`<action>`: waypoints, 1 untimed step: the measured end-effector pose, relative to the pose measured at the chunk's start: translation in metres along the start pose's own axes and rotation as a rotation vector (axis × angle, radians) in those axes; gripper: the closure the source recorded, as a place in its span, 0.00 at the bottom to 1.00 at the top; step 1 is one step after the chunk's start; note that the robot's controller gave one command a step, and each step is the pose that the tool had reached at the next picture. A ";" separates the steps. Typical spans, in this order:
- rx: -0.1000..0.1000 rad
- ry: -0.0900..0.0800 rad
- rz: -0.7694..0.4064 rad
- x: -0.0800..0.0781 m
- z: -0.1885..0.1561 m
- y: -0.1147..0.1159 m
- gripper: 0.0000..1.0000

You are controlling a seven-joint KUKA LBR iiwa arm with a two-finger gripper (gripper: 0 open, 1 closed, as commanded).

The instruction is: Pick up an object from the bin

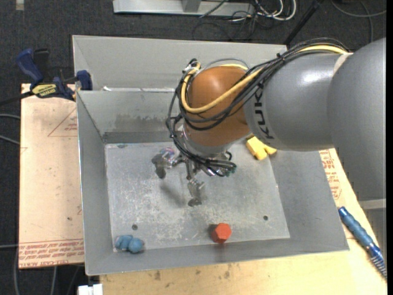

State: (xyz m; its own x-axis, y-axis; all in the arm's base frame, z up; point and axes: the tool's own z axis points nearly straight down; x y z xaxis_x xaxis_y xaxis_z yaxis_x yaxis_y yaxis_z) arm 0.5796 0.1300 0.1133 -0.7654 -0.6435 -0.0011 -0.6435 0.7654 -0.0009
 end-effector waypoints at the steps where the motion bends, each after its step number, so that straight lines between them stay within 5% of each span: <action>1: -0.007 0.001 -0.158 0.002 0.002 0.119 0.00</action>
Offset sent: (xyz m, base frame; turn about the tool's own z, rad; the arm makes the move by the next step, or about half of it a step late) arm -0.0748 0.0840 -0.0016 -0.1483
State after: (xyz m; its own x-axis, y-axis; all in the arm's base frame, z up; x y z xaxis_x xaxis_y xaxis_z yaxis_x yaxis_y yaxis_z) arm 0.5015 0.2198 0.1111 -0.6548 -0.7558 -0.0009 -0.7558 0.6547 0.0060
